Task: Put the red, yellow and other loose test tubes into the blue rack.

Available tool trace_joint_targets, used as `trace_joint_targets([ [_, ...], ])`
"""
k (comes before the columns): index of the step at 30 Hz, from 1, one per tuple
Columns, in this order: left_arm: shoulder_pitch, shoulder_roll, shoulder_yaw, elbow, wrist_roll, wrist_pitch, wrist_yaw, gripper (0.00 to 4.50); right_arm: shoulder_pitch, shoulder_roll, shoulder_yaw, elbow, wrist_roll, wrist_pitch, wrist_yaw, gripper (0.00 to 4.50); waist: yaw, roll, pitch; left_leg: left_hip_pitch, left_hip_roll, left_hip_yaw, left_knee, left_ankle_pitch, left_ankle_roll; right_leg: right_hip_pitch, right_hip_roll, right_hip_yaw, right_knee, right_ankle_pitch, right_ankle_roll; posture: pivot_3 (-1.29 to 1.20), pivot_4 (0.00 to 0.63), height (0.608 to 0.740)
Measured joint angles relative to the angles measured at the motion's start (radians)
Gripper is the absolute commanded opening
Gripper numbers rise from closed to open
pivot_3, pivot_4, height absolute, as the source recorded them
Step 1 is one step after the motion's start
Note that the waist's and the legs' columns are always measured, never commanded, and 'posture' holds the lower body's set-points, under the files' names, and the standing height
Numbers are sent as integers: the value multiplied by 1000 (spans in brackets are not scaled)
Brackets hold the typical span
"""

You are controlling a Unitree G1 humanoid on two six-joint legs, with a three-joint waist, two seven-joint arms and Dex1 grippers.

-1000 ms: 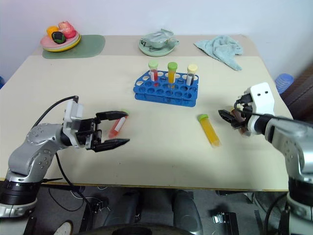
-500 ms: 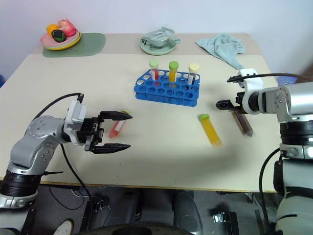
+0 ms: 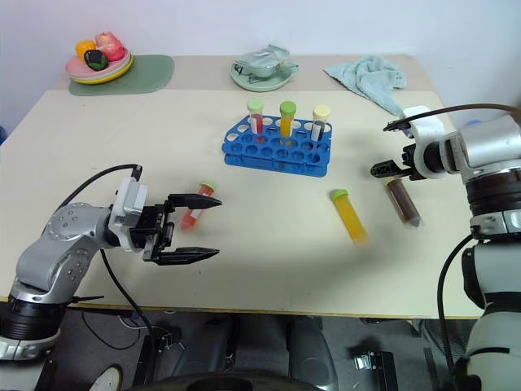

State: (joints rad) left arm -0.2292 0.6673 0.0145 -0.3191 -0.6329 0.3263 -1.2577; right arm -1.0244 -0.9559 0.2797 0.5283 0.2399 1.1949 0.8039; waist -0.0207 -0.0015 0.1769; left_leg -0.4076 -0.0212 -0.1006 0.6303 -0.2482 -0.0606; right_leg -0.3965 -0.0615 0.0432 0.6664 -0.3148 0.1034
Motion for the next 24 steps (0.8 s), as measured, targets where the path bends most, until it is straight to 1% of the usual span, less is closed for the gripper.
trace_joint_targets([
  [7, 11, -2, 0, -7, -4, -1, 14, 4446, -30, -5, 34, 116, -88, -62, 89, 4500, -1, 0, 0, 0, 0, 0, 0, 0, 0, 0, 0, 0, 0, 0, 0, 0, 150, 740],
  [15, 24, -2, 0, -9, -5, -1, 22, 4446, -30, -5, 73, 146, -146, -90, 188, 4500, 0, 0, 0, 0, 0, 0, 0, 0, 0, 0, 0, 0, 0, 0, 0, 0, 150, 740],
  [20, 28, -2, 0, -15, -7, -1, 25, 4446, -30, 10, 76, 191, -181, -120, 211, 4500, -1, 0, 0, 0, 0, 0, 0, 0, 0, 0, 0, 0, 0, 0, 0, 0, 150, 740],
  [24, 44, 1, 2, -32, -9, -1, 37, 4446, -30, 43, 76, 235, -202, -150, 215, 4500, -3, 0, 0, 0, 0, 0, 0, 0, 0, -1, 0, 0, 1, 0, 0, 0, 150, 740],
])
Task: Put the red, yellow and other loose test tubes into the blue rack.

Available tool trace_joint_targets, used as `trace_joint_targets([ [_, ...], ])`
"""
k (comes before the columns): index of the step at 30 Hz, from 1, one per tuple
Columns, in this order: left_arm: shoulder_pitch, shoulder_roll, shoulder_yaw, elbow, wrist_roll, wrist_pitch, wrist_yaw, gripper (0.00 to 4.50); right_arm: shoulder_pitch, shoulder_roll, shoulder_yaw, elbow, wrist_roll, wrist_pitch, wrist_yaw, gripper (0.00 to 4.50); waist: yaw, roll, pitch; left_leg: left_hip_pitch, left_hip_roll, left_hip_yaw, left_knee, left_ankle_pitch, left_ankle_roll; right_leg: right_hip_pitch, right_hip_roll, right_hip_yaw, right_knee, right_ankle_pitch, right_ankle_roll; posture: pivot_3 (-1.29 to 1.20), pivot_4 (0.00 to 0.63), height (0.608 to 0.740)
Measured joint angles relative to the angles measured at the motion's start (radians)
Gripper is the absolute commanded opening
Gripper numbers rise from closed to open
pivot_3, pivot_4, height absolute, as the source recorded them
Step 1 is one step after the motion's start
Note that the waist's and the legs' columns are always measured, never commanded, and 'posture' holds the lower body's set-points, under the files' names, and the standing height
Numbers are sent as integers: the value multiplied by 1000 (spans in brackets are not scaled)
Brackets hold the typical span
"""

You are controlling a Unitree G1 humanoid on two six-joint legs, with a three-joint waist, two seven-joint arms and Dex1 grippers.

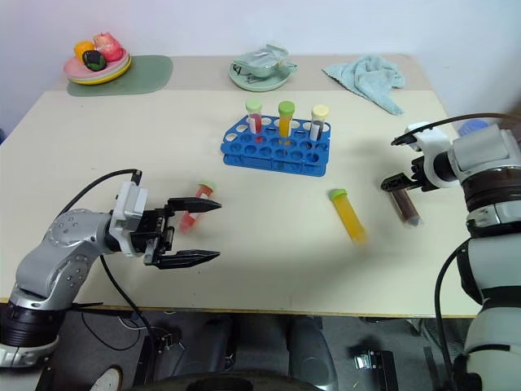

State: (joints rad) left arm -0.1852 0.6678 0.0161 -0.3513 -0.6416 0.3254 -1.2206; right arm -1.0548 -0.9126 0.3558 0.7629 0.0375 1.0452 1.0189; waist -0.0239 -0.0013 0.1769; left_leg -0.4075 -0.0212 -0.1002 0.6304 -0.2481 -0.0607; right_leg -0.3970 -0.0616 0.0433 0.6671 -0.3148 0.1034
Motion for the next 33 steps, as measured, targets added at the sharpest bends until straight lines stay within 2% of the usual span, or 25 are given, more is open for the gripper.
trace_joint_targets([
  [6, 28, 12, 7, -29, -3, 2, 25, 4446, -1, 44, -2, 75, -36, -63, -2, 4500, 1, 0, 0, 0, 0, 0, 0, 0, 0, 0, 0, 0, 0, 0, 0, 0, 150, 740],
  [18, 58, 21, 30, -64, -10, 14, 52, 4446, -33, 64, -4, 182, -103, -169, 11, 4500, 1, 0, 0, 0, 0, 0, 1, 0, 0, 1, 0, 0, 0, 0, 0, 0, 150, 740],
  [20, 60, 21, 34, -64, -10, 16, 54, 4500, -33, 64, -8, 193, -110, -181, 15, 3959, 1, 0, 0, 0, 0, 0, 1, 0, 0, 1, 0, 0, 0, 0, 0, 0, 150, 740],
  [22, 62, 21, 36, -64, -10, 17, 57, 4500, -34, 64, -11, 200, -115, -188, 18, 3182, 2, 0, 0, 0, 0, 0, 1, 0, 0, 1, 0, 0, 0, 0, 0, 0, 150, 740],
  [25, 63, 21, 36, -65, -11, 19, 61, 4500, -34, 65, -16, 202, -123, -194, 26, 1633, 2, 0, 0, 0, 0, 0, 1, 0, 0, 1, 0, 0, 0, 0, 0, 0, 150, 740],
  [33, 61, 21, 36, -65, -18, 21, 63, 4500, -34, 67, -25, 200, -142, -178, 43, 1633, 3, 0, 0, 0, -1, 0, 1, 0, 0, 1, 0, 0, 0, 0, 0, 0, 150, 740],
])
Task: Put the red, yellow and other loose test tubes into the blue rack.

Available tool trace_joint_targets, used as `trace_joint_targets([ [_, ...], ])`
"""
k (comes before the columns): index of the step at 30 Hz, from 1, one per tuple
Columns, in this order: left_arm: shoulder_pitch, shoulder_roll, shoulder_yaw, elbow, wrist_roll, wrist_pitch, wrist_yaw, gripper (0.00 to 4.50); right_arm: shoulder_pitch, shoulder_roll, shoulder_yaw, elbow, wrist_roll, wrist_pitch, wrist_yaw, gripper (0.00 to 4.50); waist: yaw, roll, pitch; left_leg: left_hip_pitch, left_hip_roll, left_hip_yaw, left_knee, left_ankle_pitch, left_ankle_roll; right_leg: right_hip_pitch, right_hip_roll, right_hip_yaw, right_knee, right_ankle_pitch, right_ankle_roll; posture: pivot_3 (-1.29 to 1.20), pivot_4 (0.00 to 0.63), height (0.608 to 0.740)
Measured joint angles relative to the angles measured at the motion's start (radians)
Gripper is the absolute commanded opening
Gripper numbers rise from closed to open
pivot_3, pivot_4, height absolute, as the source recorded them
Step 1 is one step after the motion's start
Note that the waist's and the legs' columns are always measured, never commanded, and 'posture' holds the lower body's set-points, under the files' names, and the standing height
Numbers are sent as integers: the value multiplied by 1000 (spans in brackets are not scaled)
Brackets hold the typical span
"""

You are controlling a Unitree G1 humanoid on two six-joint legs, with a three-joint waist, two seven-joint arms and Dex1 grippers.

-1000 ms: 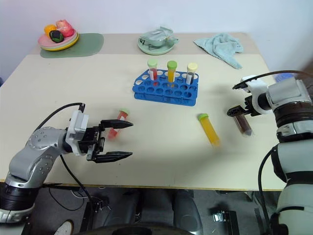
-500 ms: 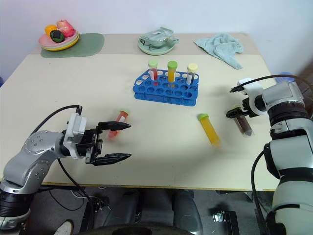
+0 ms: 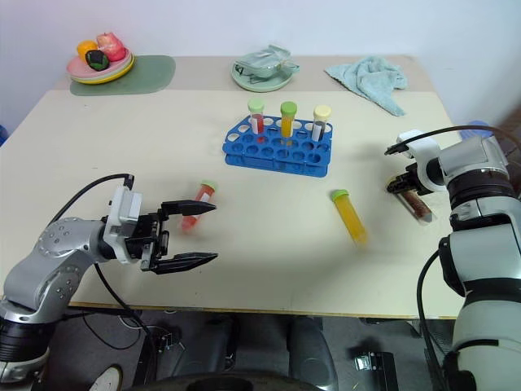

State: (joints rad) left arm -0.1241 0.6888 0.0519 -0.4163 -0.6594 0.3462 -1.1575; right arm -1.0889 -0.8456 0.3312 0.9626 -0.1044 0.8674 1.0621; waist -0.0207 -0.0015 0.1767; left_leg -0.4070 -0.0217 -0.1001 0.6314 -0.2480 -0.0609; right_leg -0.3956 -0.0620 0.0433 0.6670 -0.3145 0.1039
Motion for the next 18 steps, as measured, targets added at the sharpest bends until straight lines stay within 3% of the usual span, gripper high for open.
trace_joint_targets([
  [15, -30, 0, -1, 7, -5, 20, -35, 4500, -7, 34, -78, -213, 72, 136, 32, 1633, -23, 1, 0, 0, 0, 0, 0, 0, 0, -1, 0, 0, 2, 0, 0, 0, 150, 740],
  [18, -34, 2, -1, 13, -5, 20, -40, 4500, 4, 53, -143, -232, 115, 154, 7, 1633, -23, 1, 1, 0, 0, 0, 0, 0, 0, -1, 0, 0, 2, 0, 0, 0, 150, 740],
])
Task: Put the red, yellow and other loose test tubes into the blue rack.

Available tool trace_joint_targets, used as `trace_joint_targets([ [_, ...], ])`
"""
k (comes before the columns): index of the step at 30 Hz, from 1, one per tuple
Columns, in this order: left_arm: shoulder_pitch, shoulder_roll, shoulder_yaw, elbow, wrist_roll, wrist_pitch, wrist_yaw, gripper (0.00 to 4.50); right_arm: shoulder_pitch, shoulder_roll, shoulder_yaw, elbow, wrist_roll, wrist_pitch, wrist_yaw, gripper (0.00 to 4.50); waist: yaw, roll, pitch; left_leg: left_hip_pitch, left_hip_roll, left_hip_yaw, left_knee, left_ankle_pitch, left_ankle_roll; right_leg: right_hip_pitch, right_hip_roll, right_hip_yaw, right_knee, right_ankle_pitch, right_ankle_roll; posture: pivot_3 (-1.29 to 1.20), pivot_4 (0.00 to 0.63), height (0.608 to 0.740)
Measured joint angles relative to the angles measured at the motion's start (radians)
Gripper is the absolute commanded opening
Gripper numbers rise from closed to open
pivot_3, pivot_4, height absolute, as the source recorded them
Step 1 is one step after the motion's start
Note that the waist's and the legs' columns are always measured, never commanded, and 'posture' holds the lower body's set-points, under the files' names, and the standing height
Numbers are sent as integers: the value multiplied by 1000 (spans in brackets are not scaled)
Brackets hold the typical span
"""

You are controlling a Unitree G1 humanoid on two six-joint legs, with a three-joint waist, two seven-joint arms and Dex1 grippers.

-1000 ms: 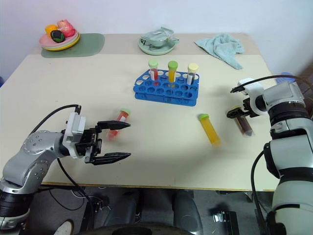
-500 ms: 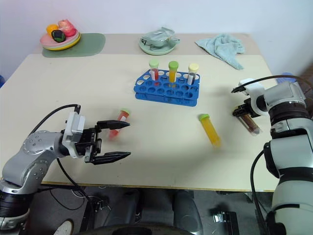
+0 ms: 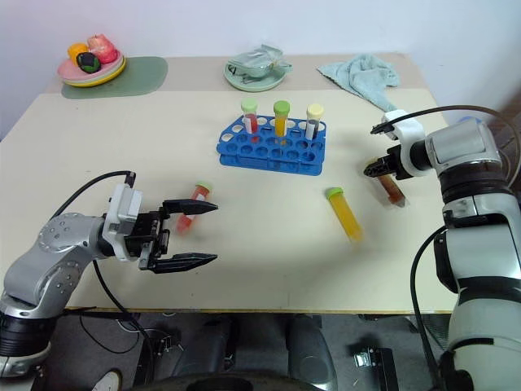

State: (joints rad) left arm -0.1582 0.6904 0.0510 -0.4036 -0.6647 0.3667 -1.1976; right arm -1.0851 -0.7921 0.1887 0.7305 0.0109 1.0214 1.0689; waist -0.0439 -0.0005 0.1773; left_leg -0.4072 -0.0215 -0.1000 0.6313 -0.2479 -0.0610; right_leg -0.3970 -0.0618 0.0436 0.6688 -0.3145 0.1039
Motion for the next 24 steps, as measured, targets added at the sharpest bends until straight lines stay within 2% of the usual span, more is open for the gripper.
trace_joint_targets([
  [3, -4, 0, 0, 3, 0, 0, 2, 4500, -1, 41, -111, -52, 62, -30, -53, 1633, -4, 0, 0, 0, 0, 0, 0, 0, 0, 0, 1, 0, 1, 0, 0, 0, 150, 740],
  [5, 3, -7, 1, 5, 0, -1, 10, 4500, -2, 107, -230, -113, 131, -85, -114, 1633, -6, 0, 0, 0, 1, 1, 0, 0, 0, -1, 1, 1, 2, 0, 0, 0, 150, 740],
  [8, 11, -27, -3, 5, 1, -1, 28, 4500, -2, 191, -323, -247, 211, -141, -179, 1633, -3, 0, 0, 0, 1, 0, 0, 0, 0, -1, 1, 1, 3, 0, 0, 0, 150, 740],
  [14, 20, -54, -1, 18, 3, -2, 74, 4500, 39, 342, -420, -409, 293, -316, -323, 1633, 2, 0, 0, 0, 0, 0, 1, 0, 0, 0, -1, 1, 2, 0, 1, 0, 150, 740],
  [24, 41, -127, 29, 41, 21, -9, 226, 4500, 228, 551, -447, -435, 323, -696, -478, 1633, -4, 0, 0, 0, 1, 1, 1, 1, -1, -3, 0, 2, 5, 0, 1, 0, 150, 740],
])
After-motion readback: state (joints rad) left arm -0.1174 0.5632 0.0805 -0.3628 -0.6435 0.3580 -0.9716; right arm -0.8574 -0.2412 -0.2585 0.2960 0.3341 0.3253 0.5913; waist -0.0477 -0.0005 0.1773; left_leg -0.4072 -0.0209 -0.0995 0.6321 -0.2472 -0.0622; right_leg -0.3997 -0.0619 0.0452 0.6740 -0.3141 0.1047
